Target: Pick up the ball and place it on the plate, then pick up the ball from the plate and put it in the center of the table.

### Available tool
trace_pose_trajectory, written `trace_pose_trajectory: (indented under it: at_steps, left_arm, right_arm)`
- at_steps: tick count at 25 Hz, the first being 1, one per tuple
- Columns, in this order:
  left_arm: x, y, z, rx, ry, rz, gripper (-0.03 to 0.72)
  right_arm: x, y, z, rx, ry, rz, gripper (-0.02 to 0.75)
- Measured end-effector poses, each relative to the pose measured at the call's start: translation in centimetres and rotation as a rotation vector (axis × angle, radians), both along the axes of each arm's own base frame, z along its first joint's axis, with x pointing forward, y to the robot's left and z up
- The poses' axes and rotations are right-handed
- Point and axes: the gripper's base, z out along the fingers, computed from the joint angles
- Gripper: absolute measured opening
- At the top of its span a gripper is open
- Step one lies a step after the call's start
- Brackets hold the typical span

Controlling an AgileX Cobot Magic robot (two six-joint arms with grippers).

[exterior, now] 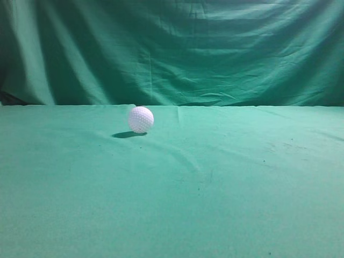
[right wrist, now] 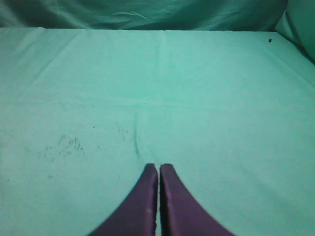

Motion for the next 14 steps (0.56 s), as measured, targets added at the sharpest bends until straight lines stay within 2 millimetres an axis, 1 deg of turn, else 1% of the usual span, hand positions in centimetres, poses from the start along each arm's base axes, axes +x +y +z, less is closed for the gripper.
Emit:
trace_pose_trajectory:
  at_steps: [4, 14]
  left_arm:
    - [0.04, 0.41, -0.08, -0.001, 0.01, 0.048, 0.0]
    - [0.05, 0.49, -0.09, -0.007, 0.012, 0.058, 0.0]
  right_arm:
    - [0.0, 0.0, 0.0, 0.0, 0.0, 0.0, 0.0]
    - [0.0, 0.0, 0.0, 0.0, 0.0, 0.0, 0.0]
